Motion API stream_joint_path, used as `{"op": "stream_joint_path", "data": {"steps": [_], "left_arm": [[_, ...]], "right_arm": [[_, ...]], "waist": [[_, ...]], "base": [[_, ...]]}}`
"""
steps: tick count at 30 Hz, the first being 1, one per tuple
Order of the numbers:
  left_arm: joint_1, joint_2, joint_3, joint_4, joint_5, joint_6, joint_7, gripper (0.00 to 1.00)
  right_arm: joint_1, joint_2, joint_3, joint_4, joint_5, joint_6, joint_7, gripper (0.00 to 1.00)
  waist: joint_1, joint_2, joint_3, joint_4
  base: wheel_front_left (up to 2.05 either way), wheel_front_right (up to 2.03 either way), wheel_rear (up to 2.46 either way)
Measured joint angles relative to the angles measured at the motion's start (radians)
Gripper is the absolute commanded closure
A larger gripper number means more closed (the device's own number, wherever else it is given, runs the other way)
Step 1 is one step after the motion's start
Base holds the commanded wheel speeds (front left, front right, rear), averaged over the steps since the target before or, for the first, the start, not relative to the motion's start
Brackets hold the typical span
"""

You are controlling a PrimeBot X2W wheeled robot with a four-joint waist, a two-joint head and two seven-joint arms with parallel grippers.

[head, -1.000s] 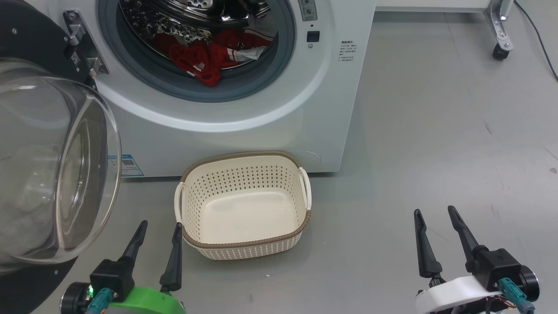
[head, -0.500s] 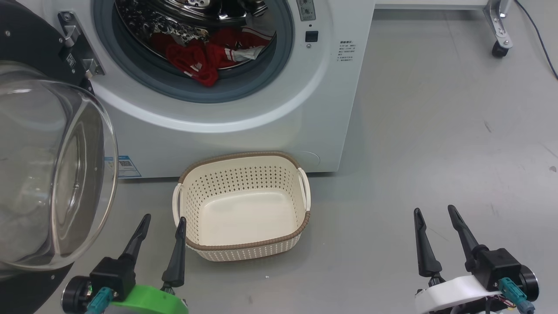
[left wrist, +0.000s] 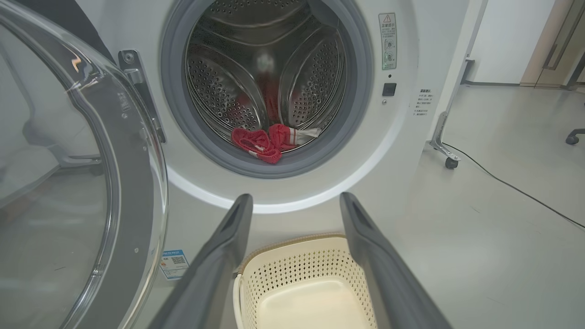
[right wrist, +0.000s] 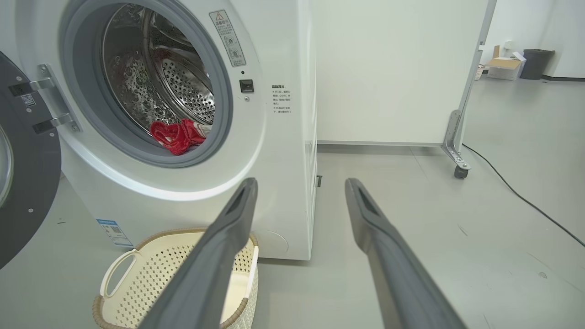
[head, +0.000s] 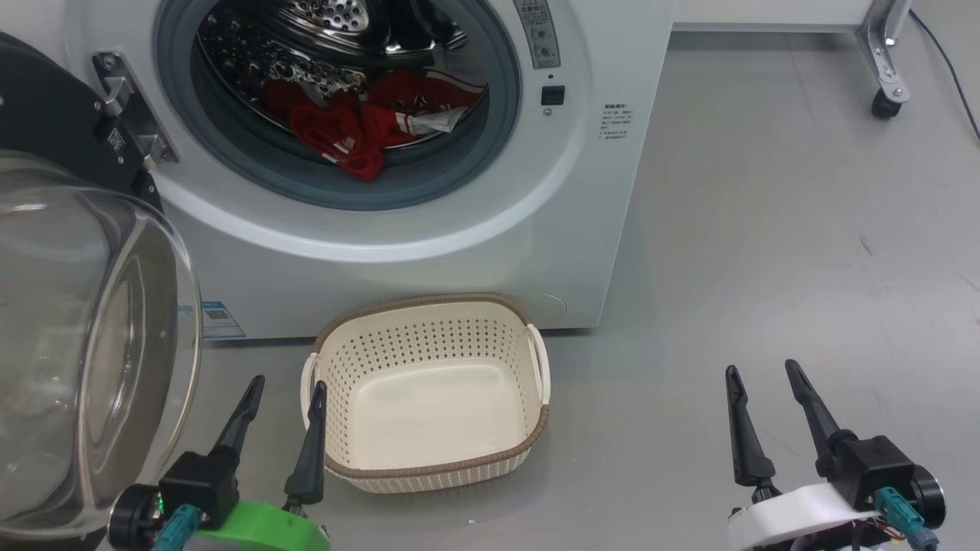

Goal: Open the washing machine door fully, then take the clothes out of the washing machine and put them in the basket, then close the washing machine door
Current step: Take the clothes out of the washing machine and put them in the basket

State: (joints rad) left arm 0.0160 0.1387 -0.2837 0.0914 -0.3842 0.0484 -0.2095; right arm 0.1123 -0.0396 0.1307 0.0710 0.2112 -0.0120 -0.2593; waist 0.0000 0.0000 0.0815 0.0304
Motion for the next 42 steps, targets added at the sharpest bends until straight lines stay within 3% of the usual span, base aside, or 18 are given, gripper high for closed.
{"op": "stream_joint_path", "data": {"steps": [18, 42], "left_arm": [[0.0, 0.0, 0.002, -0.004, 0.0, 0.009, 0.0, 0.0], [-0.001, 0.0, -0.004, -0.001, 0.0, 0.009, 0.006, 0.0]], "right_arm": [[0.0, 0.0, 0.002, -0.003, 0.009, -0.001, 0.0, 0.0], [-0.001, 0.0, 0.002, -0.005, 0.009, -0.001, 0.0, 0.0]], "waist": [[0.0, 0.0, 0.012, 0.004], [0.0, 0.0, 0.041, 0.008]], "base": [[0.77, -0.77, 0.0], [0.08, -0.08, 0.0]]}}
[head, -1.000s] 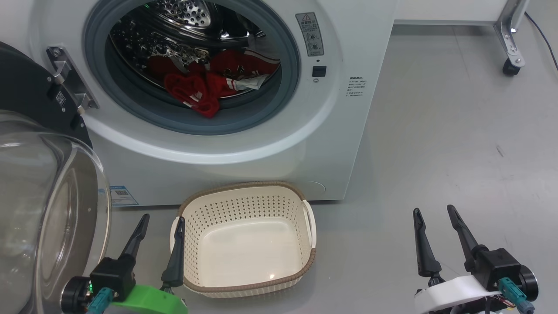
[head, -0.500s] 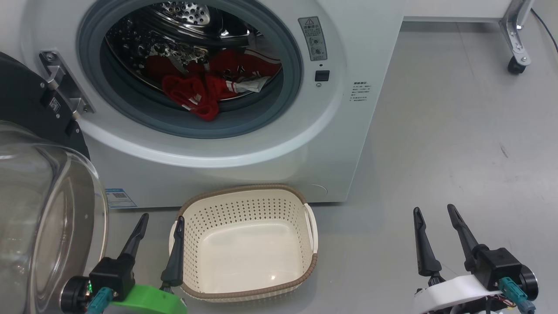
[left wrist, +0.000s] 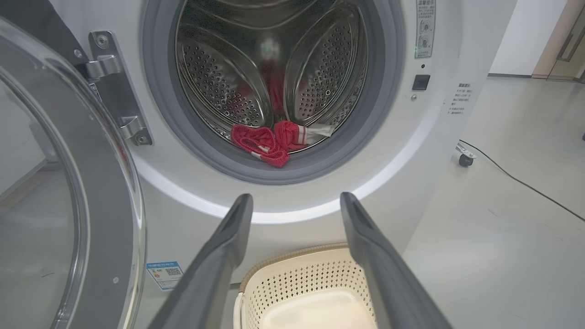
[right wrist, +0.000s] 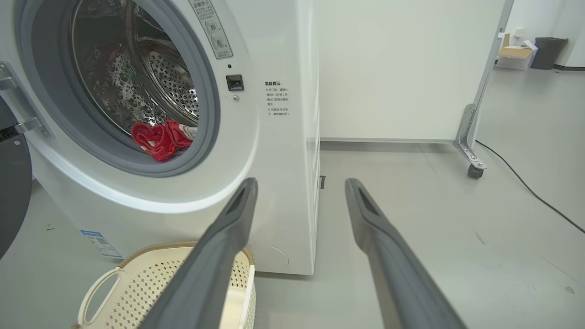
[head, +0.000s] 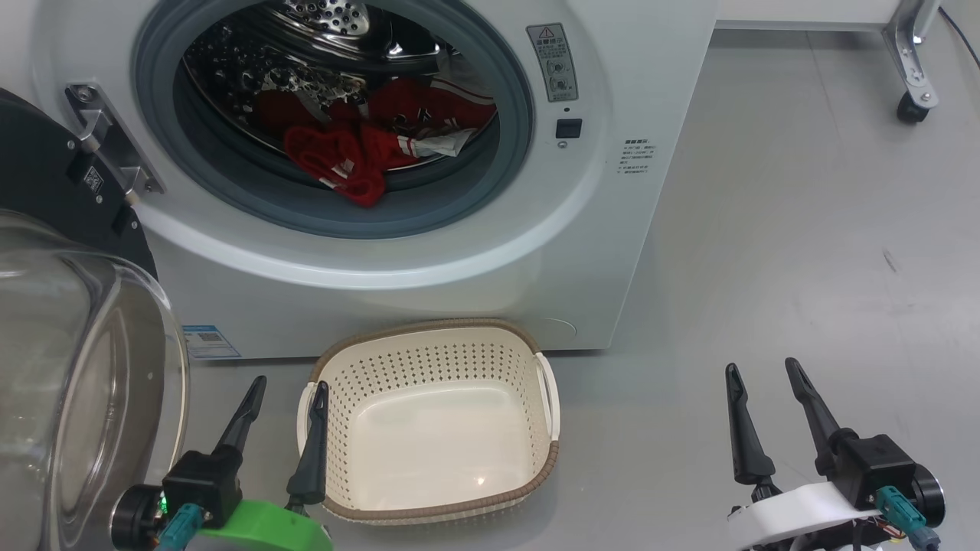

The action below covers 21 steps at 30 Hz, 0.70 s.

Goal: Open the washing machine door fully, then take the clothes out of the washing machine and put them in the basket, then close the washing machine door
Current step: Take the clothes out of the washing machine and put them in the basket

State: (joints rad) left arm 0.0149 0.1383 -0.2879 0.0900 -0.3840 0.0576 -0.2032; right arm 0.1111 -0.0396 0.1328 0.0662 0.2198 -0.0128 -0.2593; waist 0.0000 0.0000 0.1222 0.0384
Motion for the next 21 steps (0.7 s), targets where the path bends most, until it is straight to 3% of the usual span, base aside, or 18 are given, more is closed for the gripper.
{"op": "stream_joint_path", "data": {"steps": [6, 21], "left_arm": [[-0.009, -0.001, -0.014, 0.001, -0.001, -0.012, 0.01, 0.0], [-0.167, 0.001, -0.061, 0.109, -0.048, -0.117, 0.128, 0.0]], "right_arm": [[-0.002, 0.0, 0.007, -0.004, 0.0, 0.001, 0.0, 0.0], [-0.062, 0.0, 0.041, -0.049, -0.01, 0.002, 0.0, 0.0]], "waist": [[0.0, 0.0, 0.019, 0.0], [0.0, 0.0, 0.133, -0.036]], "base": [[0.0, 0.0, 0.0], [0.0, 0.0, 0.0]]}}
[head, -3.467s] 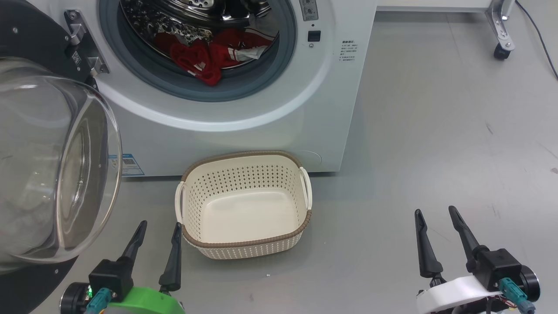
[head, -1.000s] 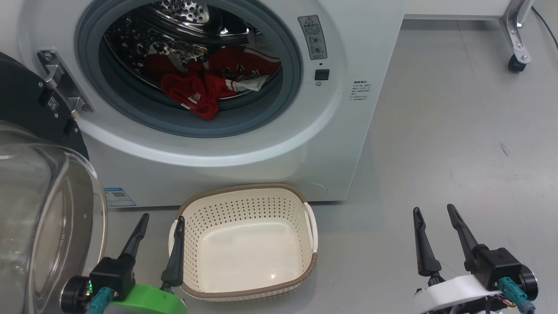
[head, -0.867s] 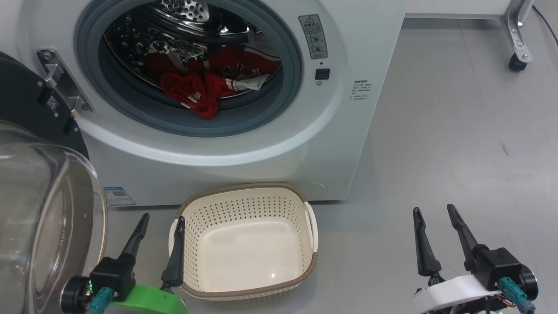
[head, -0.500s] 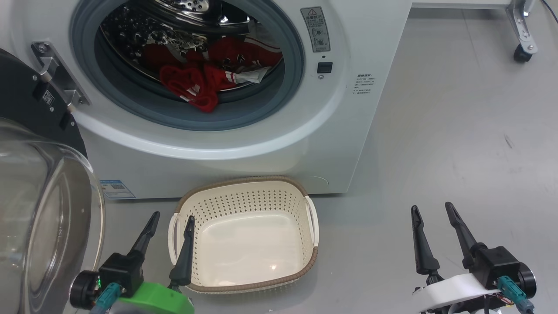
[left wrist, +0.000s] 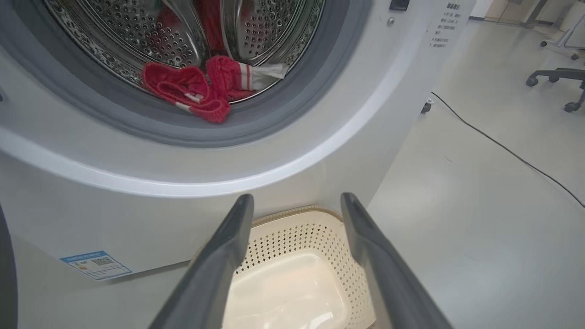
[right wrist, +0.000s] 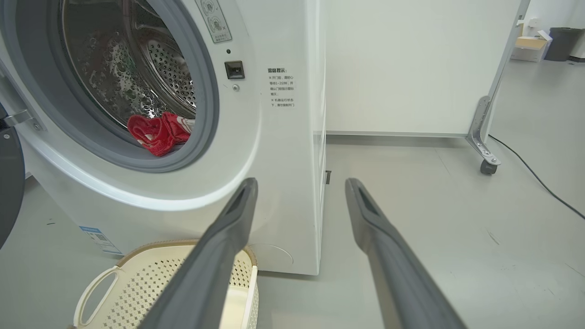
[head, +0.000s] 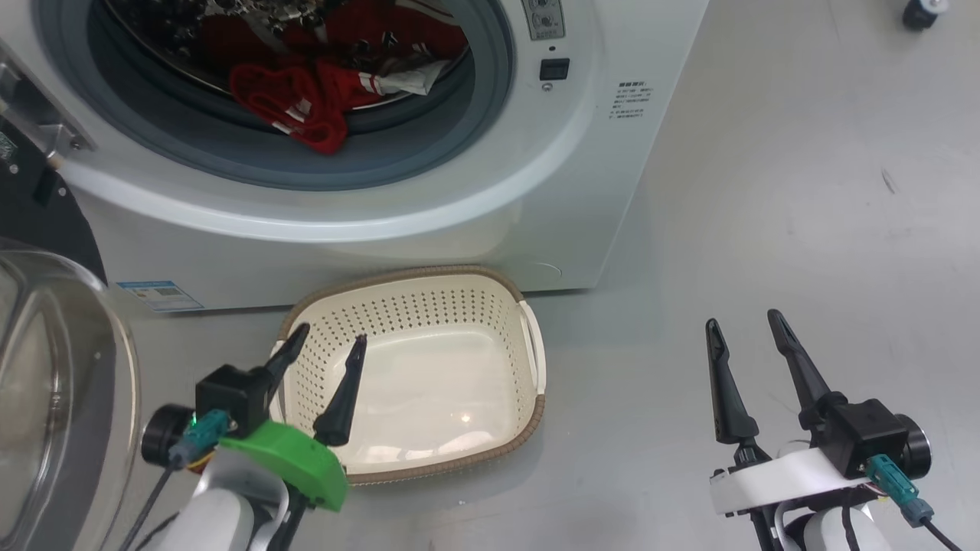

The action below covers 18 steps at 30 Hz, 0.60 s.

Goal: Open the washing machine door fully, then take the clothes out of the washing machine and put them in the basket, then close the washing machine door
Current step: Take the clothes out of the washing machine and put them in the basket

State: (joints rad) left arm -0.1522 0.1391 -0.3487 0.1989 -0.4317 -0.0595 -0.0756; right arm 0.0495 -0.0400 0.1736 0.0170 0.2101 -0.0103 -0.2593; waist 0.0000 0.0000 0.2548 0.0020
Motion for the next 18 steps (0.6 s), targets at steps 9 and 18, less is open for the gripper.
{"op": "stream_joint_path", "data": {"steps": [9, 18], "left_arm": [[-0.177, 0.039, 0.017, 0.088, -0.044, -0.035, 0.103, 0.0], [-0.405, 0.163, 0.056, 0.134, -0.079, -0.054, 0.25, 0.0]], "right_arm": [[-0.068, -0.001, 0.04, -0.025, 0.003, 0.0, 0.0, 0.0], [-0.132, -0.002, 0.078, -0.045, 0.059, -0.013, 0.0, 0.0]], "waist": [[0.0, 0.0, 0.103, -0.049], [0.0, 0.0, 0.209, -0.119]], "base": [[0.0, 0.0, 0.0], [0.0, 0.0, 0.0]]}}
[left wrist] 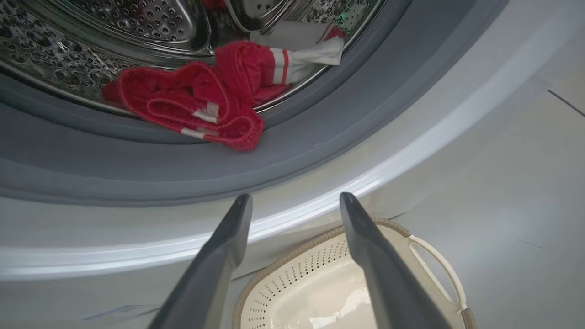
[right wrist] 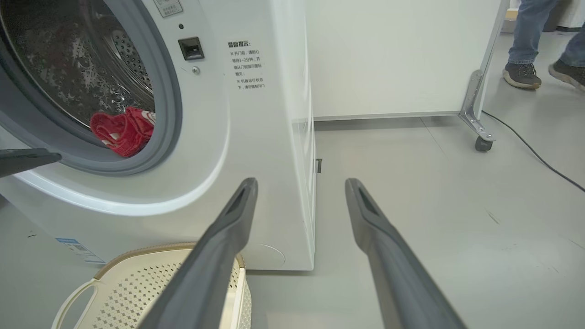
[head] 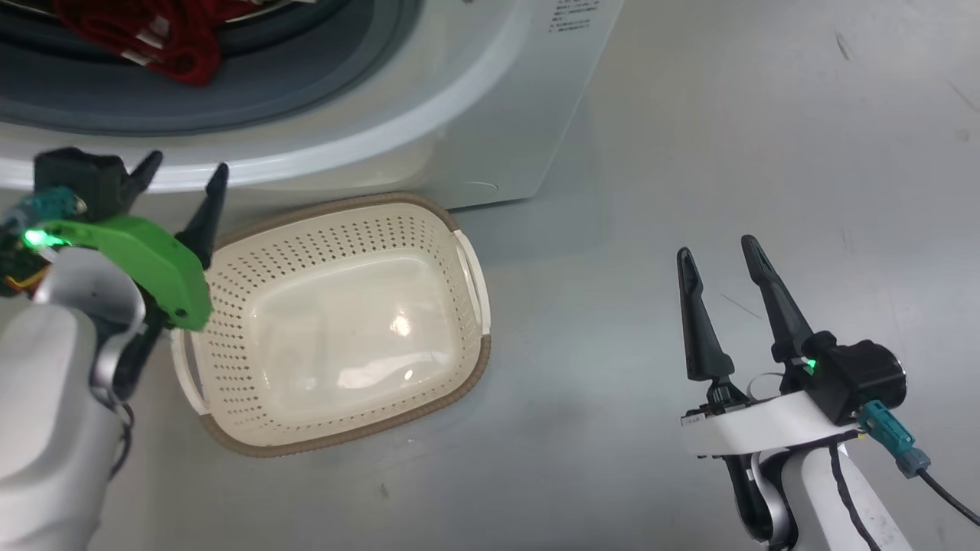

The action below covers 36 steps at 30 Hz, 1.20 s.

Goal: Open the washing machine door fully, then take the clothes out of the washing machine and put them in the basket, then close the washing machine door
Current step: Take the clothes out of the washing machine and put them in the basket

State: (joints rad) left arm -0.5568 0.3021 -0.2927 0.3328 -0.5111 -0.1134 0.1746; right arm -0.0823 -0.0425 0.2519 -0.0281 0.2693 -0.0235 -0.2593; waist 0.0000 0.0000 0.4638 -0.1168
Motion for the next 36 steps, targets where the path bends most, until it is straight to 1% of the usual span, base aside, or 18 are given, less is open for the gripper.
{"op": "stream_joint_path", "data": {"steps": [1, 4, 7, 9, 14, 19, 24, 28, 30, 33, 34, 36], "left_arm": [[-0.025, 0.016, -0.002, 0.004, 0.0, -0.004, 0.022, 0.0], [-0.099, 0.062, -0.01, 0.01, 0.002, -0.007, 0.078, 0.0], [-0.171, 0.097, -0.019, 0.015, 0.001, -0.007, 0.128, 0.0], [-0.217, 0.117, -0.021, 0.014, 0.001, -0.008, 0.151, 0.0], [-0.335, 0.168, -0.032, 0.007, 0.002, -0.012, 0.195, 0.0], [-0.428, 0.206, -0.06, -0.011, 0.004, -0.012, 0.204, 0.0], [-0.477, 0.238, -0.098, -0.001, 0.007, -0.012, 0.213, 0.0], [-0.513, 0.261, -0.125, 0.024, 0.024, -0.012, 0.222, 0.0], [-0.521, 0.27, -0.129, 0.05, 0.049, -0.012, 0.22, 0.0], [-0.526, 0.285, -0.128, 0.086, 0.069, -0.012, 0.22, 0.01], [-0.53, 0.289, -0.128, 0.097, 0.075, -0.013, 0.22, 0.1], [-0.54, 0.293, -0.129, 0.116, 0.083, -0.014, 0.221, 0.55]], "right_arm": [[-0.009, 0.0, 0.005, -0.002, 0.006, -0.006, 0.0, 0.0], [-0.038, -0.001, 0.021, -0.009, 0.027, -0.008, 0.0, 0.0], [-0.062, -0.002, 0.038, -0.012, 0.046, -0.016, 0.0, 0.0], [-0.076, -0.002, 0.049, -0.013, 0.058, -0.016, 0.0, 0.0], [-0.102, -0.002, 0.076, -0.016, 0.088, -0.031, 0.0, 0.0], [-0.126, -0.002, 0.103, -0.016, 0.111, -0.033, 0.0, 0.0], [-0.145, -0.002, 0.116, -0.016, 0.118, -0.041, 0.0, 0.0], [-0.156, -0.002, 0.119, -0.016, 0.121, -0.042, 0.0, 0.0], [-0.161, -0.002, 0.121, -0.014, 0.125, -0.05, 0.0, 0.0], [-0.161, -0.002, 0.127, -0.013, 0.127, -0.05, 0.0, 0.0], [-0.161, -0.002, 0.129, -0.012, 0.127, -0.05, 0.0, 0.0], [-0.165, -0.002, 0.133, -0.01, 0.127, -0.051, 0.0, 0.0]], "waist": [[0.0, 0.0, 0.012, -0.008], [0.0, 0.0, 0.046, -0.032], [0.0, 0.0, 0.079, -0.056], [0.0, 0.0, 0.1, -0.072], [0.0001, 0.0, 0.147, -0.112], [0.0001, 0.0, 0.188, -0.15], [0.0001, 0.0, 0.216, -0.185], [0.0001, 0.0, 0.237, -0.204], [0.0001, 0.0, 0.244, -0.21], [0.0001, 0.0, 0.25, -0.217], [0.0001, 0.0, 0.251, -0.218], [0.0001, 0.0, 0.253, -0.221]], "base": [[0.0, 0.0, 0.0], [0.0, 0.0, 0.0], [0.0, 0.0, 0.0], [0.0, 0.0, 0.0], [0.0, 0.0, 0.0], [0.0, 0.0, 0.0], [0.0, 0.0, 0.0], [0.0, 0.0, 0.0], [0.0, 0.0, 0.0], [0.0, 0.0, 0.0], [0.0, 0.0, 0.0], [0.0, 0.0, 0.0]]}}
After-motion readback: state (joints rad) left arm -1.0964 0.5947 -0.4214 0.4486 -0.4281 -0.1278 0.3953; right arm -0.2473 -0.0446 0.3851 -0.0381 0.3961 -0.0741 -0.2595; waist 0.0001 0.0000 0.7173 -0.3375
